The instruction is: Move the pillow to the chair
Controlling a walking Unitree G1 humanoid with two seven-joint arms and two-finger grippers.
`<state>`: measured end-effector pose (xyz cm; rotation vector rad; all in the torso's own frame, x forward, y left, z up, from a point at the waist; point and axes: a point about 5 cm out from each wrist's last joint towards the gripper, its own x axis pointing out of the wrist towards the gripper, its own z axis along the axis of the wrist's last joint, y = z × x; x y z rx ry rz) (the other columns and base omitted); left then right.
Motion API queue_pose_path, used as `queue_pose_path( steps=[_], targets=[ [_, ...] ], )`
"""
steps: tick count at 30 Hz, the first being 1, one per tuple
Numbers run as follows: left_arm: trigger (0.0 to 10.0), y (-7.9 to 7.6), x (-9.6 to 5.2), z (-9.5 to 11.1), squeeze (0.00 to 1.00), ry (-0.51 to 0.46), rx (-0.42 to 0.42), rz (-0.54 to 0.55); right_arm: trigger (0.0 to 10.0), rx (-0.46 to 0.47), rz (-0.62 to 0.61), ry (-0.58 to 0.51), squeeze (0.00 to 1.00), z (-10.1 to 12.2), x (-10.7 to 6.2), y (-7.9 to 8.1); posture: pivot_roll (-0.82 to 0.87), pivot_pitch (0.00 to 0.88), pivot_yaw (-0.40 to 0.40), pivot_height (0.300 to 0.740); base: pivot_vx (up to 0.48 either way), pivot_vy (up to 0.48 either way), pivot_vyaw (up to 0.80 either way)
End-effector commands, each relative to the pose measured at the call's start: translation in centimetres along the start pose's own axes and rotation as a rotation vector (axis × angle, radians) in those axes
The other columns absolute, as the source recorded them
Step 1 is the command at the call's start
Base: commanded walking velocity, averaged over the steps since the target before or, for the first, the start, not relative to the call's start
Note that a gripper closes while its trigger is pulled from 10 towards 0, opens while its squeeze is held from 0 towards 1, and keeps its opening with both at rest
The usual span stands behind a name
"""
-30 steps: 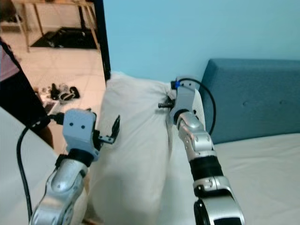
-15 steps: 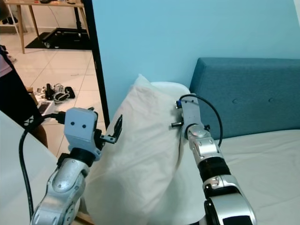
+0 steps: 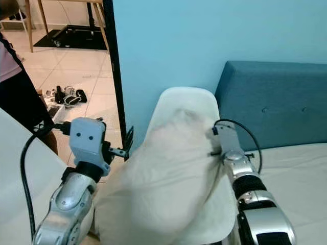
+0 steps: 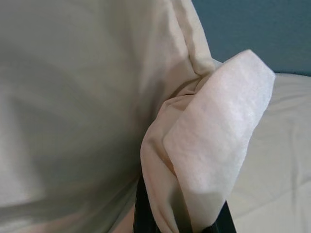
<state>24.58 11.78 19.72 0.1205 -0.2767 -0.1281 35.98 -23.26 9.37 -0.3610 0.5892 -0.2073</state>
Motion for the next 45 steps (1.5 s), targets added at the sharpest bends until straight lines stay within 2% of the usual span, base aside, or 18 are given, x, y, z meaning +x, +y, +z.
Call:
queue_pose_path(
  steps=[1, 4, 6, 9, 12, 18, 20, 21, 22, 24, 27, 29, 32, 33, 37, 39, 45],
  targets=[
    [10.0, -0.1, -0.2, 0.1, 0.0, 0.006, -0.017, -0.012, 10.0, 0.002, -0.047, -0.046, 0.0, 0.9, 0.0, -1.1, 0.11, 0.0, -0.112, 0.671, 0.0, 0.0, 0.0],
    [10.0, -0.2, -0.2, 0.1, 0.0, 0.007, -0.023, -0.022, 10.0, 0.004, -0.025, -0.058, 0.0, 0.9, 0.0, -0.7, 0.11, 0.0, -0.112, 0.666, 0.0, 0.0, 0.0],
    [10.0, -0.1, -0.1, 0.2, 0.0, 0.007, -0.042, -0.032, 10.0, 0.009, 0.025, -0.086, 0.0, 1.2, 0.0, 0.5, 0.12, 0.0, -0.113, 0.656, 0.0, 0.0, 0.0],
    [10.0, 0.2, -0.1, 0.2, 0.0, 0.007, -0.046, -0.026, 10.0, 0.011, 0.051, -0.095, 0.0, 1.2, -0.1, 1.4, 0.12, 0.0, -0.114, 0.646, 0.0, 0.0, 0.0],
    [10.0, 0.6, -0.1, 0.3, 0.0, 0.007, -0.043, -0.013, 10.0, 0.007, 0.05, -0.089, 0.0, 1.0, 0.0, 1.5, 0.12, 0.0, -0.114, 0.636, 0.0, 0.0, 0.0],
    [10.0, 1.6, -0.1, 0.4, 0.0, 0.007, -0.059, 0.025, 10.0, 0.002, -0.008, -0.079, 0.0, 0.5, 0.2, 0.3, 0.12, 0.0, -0.111, 0.616, 0.0, 0.0, 0.0],
    [10.0, 2.3, 0.0, 0.5, 0.0, 0.004, -0.071, 0.05, 10.0, 0.01, -0.074, -0.075, 0.0, 0.2, 0.3, -1.5, 0.12, 0.0, -0.108, 0.606, 0.0, 0.0, 0.0],
    [10.0, 2.3, 0.0, 0.5, 0.0, 0.004, -0.071, 0.05, 10.0, 0.01, -0.074, -0.075, 0.0, 0.2, 0.3, -1.5, 0.12, 0.0, -0.108, 0.606, 0.0, 0.0, 0.0],
    [10.0, 2.7, 0.1, 0.6, 0.0, 0.002, -0.079, 0.064, 10.0, 0.019, -0.12, -0.07, 0.0, 0.0, 0.4, -2.8, 0.12, 0.0, -0.106, 0.596, 0.0, 0.0, 0.0],
    [10.0, 2.7, 0.1, 0.6, 0.0, 0.002, -0.079, 0.064, 10.0, 0.019, -0.12, -0.07, 0.0, 0.0, 0.4, -2.8, 0.12, 0.0, -0.106, 0.596, 0.0, 0.0, 0.0],
    [10.0, 2.9, 0.0, 0.7, 0.0, 0.004, -0.076, 0.066, 10.0, 0.029, -0.206, -0.042, 0.0, -0.9, 0.4, -5.4, 0.13, 0.0, -0.103, 0.581, 0.0, 0.0, 0.0],
    [10.0, 3.0, -0.1, 0.7, 0.0, 0.006, -0.075, 0.066, 10.0, 0.029, -0.248, -0.021, 0.0, -1.4, 0.3, -6.6, 0.13, 0.0, -0.103, 0.571, 0.0, 0.0, 0.0],
    [10.0, 3.0, -0.1, 0.7, 0.0, 0.008, -0.075, 0.065, 10.0, 0.026, -0.262, -0.014, 0.0, -1.5, 0.2, -6.9, 0.13, 0.0, -0.103, 0.566, 0.0, 0.0, 0.0],
    [10.0, 3.0, -0.2, 0.7, 0.0, 0.011, -0.077, 0.064, 10.0, 0.016, -0.278, 0.019, 0.0, -2.4, 0.2, -7.3, 0.13, 0.0, -0.102, 0.556, 0.0, 0.0, 0.0],
    [10.0, 3.0, -0.2, 0.7, 0.0, 0.012, -0.078, 0.063, 10.0, 0.01, -0.282, 0.033, 0.0, -2.8, 0.2, -7.3, 0.13, 0.0, -0.102, 0.551, 0.0, 0.0, 0.0],
    [10.0, 3.0, -0.1, 0.8, 0.0, 0.013, -0.079, 0.06, 10.0, -0.011, -0.283, 0.088, 0.0, -4.2, 0.2, -7.1, 0.13, 0.0, -0.1, 0.536, 0.0, 0.0, 0.0],
    [10.0, 3.0, 0.0, 0.9, 0.0, 0.011, -0.077, 0.057, 10.0, -0.016, -0.294, 0.109, 0.0, -4.7, 0.1, -7.2, 0.13, 0.0, -0.101, 0.526, 0.0, 0.0, 0.0]
  ],
)
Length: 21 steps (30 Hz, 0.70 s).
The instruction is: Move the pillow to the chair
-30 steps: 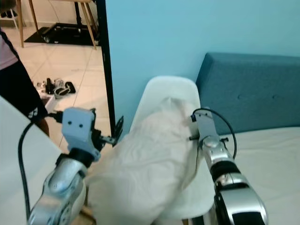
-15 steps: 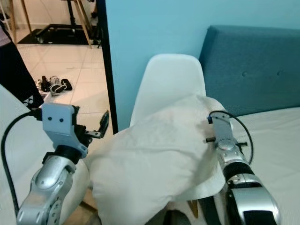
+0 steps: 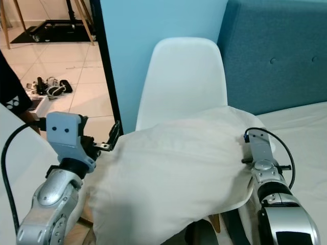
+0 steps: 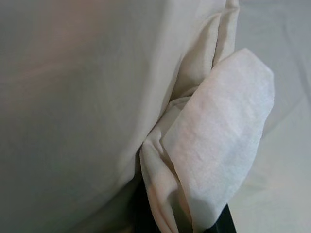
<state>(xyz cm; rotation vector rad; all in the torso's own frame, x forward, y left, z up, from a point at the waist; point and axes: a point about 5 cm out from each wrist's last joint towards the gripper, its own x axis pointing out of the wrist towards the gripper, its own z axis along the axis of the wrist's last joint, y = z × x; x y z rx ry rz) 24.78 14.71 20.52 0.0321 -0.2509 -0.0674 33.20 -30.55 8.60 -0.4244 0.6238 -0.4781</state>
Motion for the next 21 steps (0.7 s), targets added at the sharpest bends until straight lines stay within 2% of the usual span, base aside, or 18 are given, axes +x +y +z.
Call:
queue_pose_path(
  steps=[1, 3, 8, 12, 13, 19, 20, 21],
  targets=[
    [10.0, -0.1, 0.0, 0.6, 0.0, -0.015, 0.005, -0.015, 10.0, -0.024, -0.047, 0.027, 0.0, -0.7, 0.1, -0.8, 0.13, 0.0, -0.102, 0.521, 0.0, 0.0, 0.0],
    [10.0, 0.0, 0.1, 0.7, 0.0, -0.017, 0.005, -0.014, 10.0, 0.0, -0.093, 0.042, 0.0, -1.1, 0.2, -1.8, 0.13, 0.0, -0.104, 0.511, 0.0, 0.0, 0.0],
    [10.0, 0.0, 0.1, 0.7, 0.0, -0.016, 0.004, -0.013, 10.0, 0.011, -0.121, 0.045, 0.0, -1.1, 0.3, -2.4, 0.13, 0.0, -0.104, 0.501, 0.0, 0.0, 0.0],
    [10.0, -0.3, 0.0, 0.6, 0.0, -0.013, -0.003, -0.016, 10.0, 0.008, -0.161, 0.056, 0.0, -1.5, 0.3, -3.3, 0.13, 0.0, -0.107, 0.491, 0.0, 0.0, 0.0],
    [10.0, -0.4, -0.1, 0.6, 0.0, -0.011, -0.006, -0.018, 10.0, 0.018, -0.19, 0.056, 0.0, -1.3, 0.4, -3.9, 0.13, 0.0, -0.106, 0.481, 0.0, 0.0, 0.0],
    [10.0, -0.3, -0.1, 0.6, 0.0, -0.011, -0.006, -0.016, 10.0, 0.035, -0.149, 0.04, 0.0, -0.8, 0.4, -3.3, 0.13, 0.0, -0.107, 0.471, 0.0, 0.0, 0.0],
    [10.0, -0.3, 0.0, 0.6, 0.0, -0.011, -0.006, -0.016, 10.0, 0.092, -0.118, 0.025, 0.12, -0.5, 0.4, -3.0, 0.13, 0.0, -0.107, 0.471, 0.0, 0.0, 0.0],
    [10.0, -0.3, 0.0, 0.6, 0.0, -0.011, -0.006, -0.016, 10.0, 0.092, -0.118, 0.025, 0.12, -0.5, 0.4, -3.0, 0.13, 0.0, -0.107, 0.471, 0.0, 0.0, 0.0]
  ],
)
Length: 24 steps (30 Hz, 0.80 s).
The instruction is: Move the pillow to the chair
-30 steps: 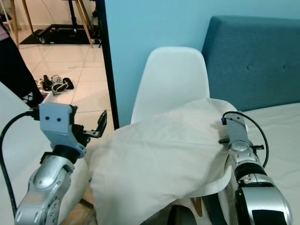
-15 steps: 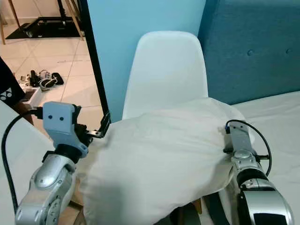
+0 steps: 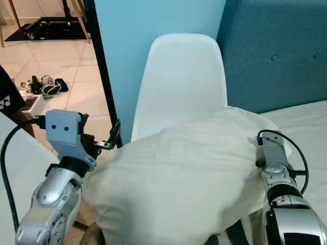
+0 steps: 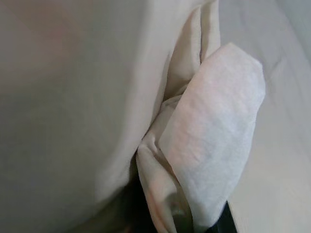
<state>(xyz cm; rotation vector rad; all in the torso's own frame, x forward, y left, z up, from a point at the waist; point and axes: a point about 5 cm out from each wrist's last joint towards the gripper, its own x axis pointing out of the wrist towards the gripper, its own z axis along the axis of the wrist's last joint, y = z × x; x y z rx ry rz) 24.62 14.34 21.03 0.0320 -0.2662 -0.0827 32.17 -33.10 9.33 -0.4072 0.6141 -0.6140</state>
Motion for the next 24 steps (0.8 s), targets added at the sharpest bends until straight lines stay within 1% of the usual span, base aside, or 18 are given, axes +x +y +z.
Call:
queue_pose_path(
  steps=[1, 3, 4, 5, 6, 7, 9, 12, 14, 15, 16, 17, 18, 20, 22, 23, 24],
  targets=[
    [10.0, 0.0, 0.0, 0.0, 0.0, 0.005, -0.004, -0.002, 10.0, 0.082, 0.033, -0.016, 1.0, 0.6, 0.0, 0.0, 0.13, 0.0, -0.107, 0.471, 0.0, 0.0, 0.0],
    [10.0, 0.0, 0.1, 0.0, 0.0, 0.005, -0.004, -0.006, 10.0, 0.181, 0.082, -0.046, 1.0, 1.5, -0.1, 0.3, 0.12, 0.0, -0.107, 0.471, 0.0, 0.0, 0.0],
    [10.0, 0.0, 0.1, 0.0, 0.0, 0.005, -0.004, -0.006, 10.0, 0.181, 0.082, -0.046, 1.0, 1.5, -0.1, 0.3, 0.12, 0.0, -0.107, 0.471, 0.0, 0.0, 0.0],
    [10.0, -0.1, 0.1, 0.0, 0.0, 0.005, -0.003, -0.007, 10.0, 0.206, 0.091, -0.054, 1.0, 1.8, -0.1, 0.3, 0.12, 0.0, -0.107, 0.471, 0.0, 0.0, 0.0],
    [10.0, -0.1, 0.1, -0.1, 0.0, 0.005, -0.003, -0.008, 10.0, 0.234, 0.085, -0.073, 1.0, 2.3, -0.1, -0.1, 0.12, 0.0, -0.108, 0.471, 0.0, 0.0, 0.0],
    [10.0, -0.1, 0.1, -0.1, 0.0, 0.005, -0.003, -0.008, 10.0, 0.234, 0.085, -0.073, 1.0, 2.3, -0.1, -0.1, 0.12, 0.0, -0.108, 0.471, 0.0, 0.0, 0.0],
    [10.0, -0.1, 0.2, -0.1, 0.0, 0.005, -0.001, -0.01, 10.0, 0.256, 0.059, -0.092, 1.0, 3.1, 0.0, -0.9, 0.11, 0.0, -0.11, 0.471, 0.0, 0.0, 0.0],
    [10.0, -0.1, 0.2, -0.1, 0.0, 0.004, 0.001, -0.011, 10.0, 0.256, 0.041, -0.094, 1.0, 3.4, 0.1, -1.3, 0.11, 0.0, -0.11, 0.471, 0.0, 0.0, 0.0],
    [10.0, -0.1, 0.3, -0.2, 0.0, 0.003, 0.005, -0.01, 10.0, 0.249, -0.003, -0.1, 1.0, 3.8, 0.2, -2.5, 0.11, 0.0, -0.112, 0.471, 0.0, 0.0, 0.0],
    [10.0, -0.1, 0.3, -0.2, 0.0, 0.003, 0.005, -0.01, 10.0, 0.249, -0.003, -0.1, 1.0, 3.8, 0.2, -2.5, 0.11, 0.0, -0.112, 0.471, 0.0, 0.0, 0.0],
    [10.0, -0.1, 0.3, -0.2, 0.0, 0.002, 0.006, -0.009, 10.0, 0.25, -0.029, -0.103, 1.0, 4.0, 0.3, -3.2, 0.11, 0.0, -0.114, 0.471, 0.0, 0.0, 0.0],
    [10.0, -0.1, 0.3, -0.2, 0.0, 0.002, 0.006, -0.009, 10.0, 0.25, -0.029, -0.103, 1.0, 4.0, 0.3, -3.2, 0.11, 0.0, -0.114, 0.471, 0.0, 0.0, 0.0],
    [10.0, -0.1, 0.3, -0.2, 0.0, 0.001, 0.007, -0.01, 10.0, 0.25, -0.056, -0.107, 1.0, 4.2, 0.3, -3.9, 0.11, 0.0, -0.114, 0.471, 0.0, 0.0, 0.0],
    [10.0, -0.1, 0.4, -0.1, 0.0, -0.002, 0.009, -0.008, 10.0, 0.278, -0.096, -0.158, 1.0, 5.3, 0.2, -5.1, 0.11, 0.0, -0.114, 0.471, 0.0, 0.0, 0.0],
    [10.0, 0.0, 0.5, -0.1, 0.0, -0.004, 0.013, 0.0, 10.0, 0.333, -0.051, -0.263, 1.0, 7.3, -0.2, -4.9, 0.11, 0.0, -0.113, 0.471, 0.0, 0.0, 0.0],
    [10.0, 0.0, 0.5, -0.1, 0.0, -0.004, 0.013, 0.0, 10.0, 0.333, -0.051, -0.263, 1.0, 7.3, -0.2, -4.9, 0.11, 0.0, -0.113, 0.471, 0.0, 0.0, 0.0],
    [10.0, 0.0, 0.6, -0.1, 0.0, -0.005, 0.015, 0.002, 10.0, 0.35, -0.029, -0.297, 1.0, 8.0, -0.4, -4.7, 0.11, 0.0, -0.113, 0.471, 0.0, 0.0, 0.0]
  ],
)
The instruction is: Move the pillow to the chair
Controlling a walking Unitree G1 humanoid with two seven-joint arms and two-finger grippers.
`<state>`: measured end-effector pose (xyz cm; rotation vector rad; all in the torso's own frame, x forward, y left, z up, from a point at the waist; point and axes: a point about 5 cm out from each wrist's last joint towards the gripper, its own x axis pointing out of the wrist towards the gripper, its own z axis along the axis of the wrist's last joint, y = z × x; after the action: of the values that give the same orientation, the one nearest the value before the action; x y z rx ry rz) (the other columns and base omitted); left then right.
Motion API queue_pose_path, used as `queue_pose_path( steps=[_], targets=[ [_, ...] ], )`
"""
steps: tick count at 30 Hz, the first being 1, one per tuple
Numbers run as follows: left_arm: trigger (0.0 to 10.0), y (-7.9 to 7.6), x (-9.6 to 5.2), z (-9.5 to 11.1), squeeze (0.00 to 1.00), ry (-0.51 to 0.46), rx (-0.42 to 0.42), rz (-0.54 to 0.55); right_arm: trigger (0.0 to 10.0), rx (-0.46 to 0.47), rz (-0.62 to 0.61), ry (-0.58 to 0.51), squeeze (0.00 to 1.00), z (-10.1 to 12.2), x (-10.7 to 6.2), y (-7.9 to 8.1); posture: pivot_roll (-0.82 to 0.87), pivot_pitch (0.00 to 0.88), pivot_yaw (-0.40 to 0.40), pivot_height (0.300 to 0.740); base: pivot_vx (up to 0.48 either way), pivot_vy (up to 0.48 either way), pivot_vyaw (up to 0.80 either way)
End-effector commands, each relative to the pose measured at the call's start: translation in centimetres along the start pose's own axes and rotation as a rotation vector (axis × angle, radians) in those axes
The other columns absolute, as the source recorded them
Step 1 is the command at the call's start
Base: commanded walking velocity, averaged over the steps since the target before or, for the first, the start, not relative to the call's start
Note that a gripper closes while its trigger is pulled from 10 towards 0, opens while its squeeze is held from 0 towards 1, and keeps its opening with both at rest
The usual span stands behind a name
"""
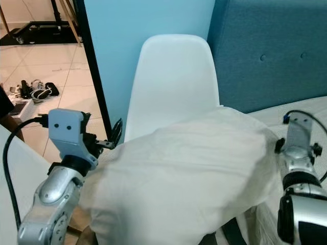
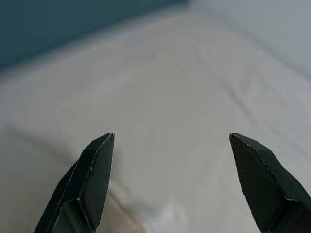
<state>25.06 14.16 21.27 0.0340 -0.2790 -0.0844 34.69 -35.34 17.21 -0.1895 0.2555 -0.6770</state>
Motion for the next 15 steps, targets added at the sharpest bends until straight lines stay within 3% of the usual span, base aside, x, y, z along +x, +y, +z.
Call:
queue_pose_path(
  steps=[1, 2, 4, 7, 8, 9, 10, 12, 13, 14, 15],
  targets=[
    [10.0, 0.3, 0.2, -0.4, 0.0, 0.017, 0.027, 0.021, 10.0, 0.226, 0.205, -0.091, 0.0, 2.6, -0.5, 3.1, 0.11, 0.0, -0.111, 0.471, 0.0, 0.0, 0.0],
    [10.0, 0.4, 0.2, -0.5, 0.0, 0.023, 0.038, 0.032, 10.0, 0.314, 0.305, -0.136, 0.0, 3.8, -0.9, 4.4, 0.11, 0.0, -0.111, 0.471, 0.0, 0.0, 0.0],
    [10.0, 0.4, 0.3, -0.5, 0.0, 0.028, 0.045, 0.039, 10.0, 0.366, 0.368, -0.169, 0.0, 4.5, -1.2, 5.2, 0.11, 0.0, -0.111, 0.471, 0.0, 0.0, 0.0],
    [10.0, 0.9, 0.4, -0.8, 0.0, 0.048, 0.031, 0.086, 10.0, 0.583, 0.819, -0.289, 0.0, 8.2, -4.3, 10.1, 0.1, 0.0, -0.101, 0.486, 0.0, 0.0, 0.0],
    [10.0, 0.9, 0.4, -0.8, 0.0, 0.048, 0.031, 0.086, 10.0, 0.583, 0.819, -0.289, 0.0, 8.2, -4.3, 10.1, 0.1, 0.0, -0.101, 0.486, 0.0, 0.0, 0.0],
    [10.0, 1.1, 0.4, -0.9, 0.0, 0.066, 0.035, 0.106, 10.0, 0.595, 0.95, -0.333, 0.0, 9.1, -5.8, 11.6, 0.11, 0.0, -0.104, 0.491, 0.0, 0.0, 0.0],
    [10.0, 1.1, 0.4, -0.9, 0.0, 0.066, 0.035, 0.106, 10.0, 0.595, 0.95, -0.333, 0.0, 9.1, -5.8, 11.6, 0.11, 0.0, -0.104, 0.491, 0.0, 0.0, 0.0],
    [10.0, 1.1, 0.3, -1.4, 0.0, 0.097, 0.042, 0.123, 10.0, 0.583, 1.152, -0.374, 0.0, 9.6, -8.9, 14.1, 0.11, 0.0, -0.106, 0.5, -0.48, 0.0, 0.0],
    [10.0, 1.1, 0.3, -1.4, 0.0, 0.097, 0.042, 0.123, 10.0, 0.583, 1.152, -0.374, 0.0, 9.6, -8.9, 14.1, 0.11, 0.0, -0.106, 0.5, -0.48, 0.0, 0.0],
    [10.0, 1.0, 0.1, -1.4, 0.0, 0.095, 0.046, 0.116, 10.0, 0.58, 1.232, -0.375, 0.0, 9.4, -10.5, 15.1, 0.11, 0.0, -0.108, 0.505, -0.379, 0.0, 0.0],
    [10.0, 1.0, 0.1, -1.4, 0.0, 0.095, 0.046, 0.116, 10.0, 0.58, 1.232, -0.375, 0.0, 9.4, -10.5, 15.1, 0.11, 0.0, -0.108, 0.505, -0.379, 0.0, 0.0]
  ],
)
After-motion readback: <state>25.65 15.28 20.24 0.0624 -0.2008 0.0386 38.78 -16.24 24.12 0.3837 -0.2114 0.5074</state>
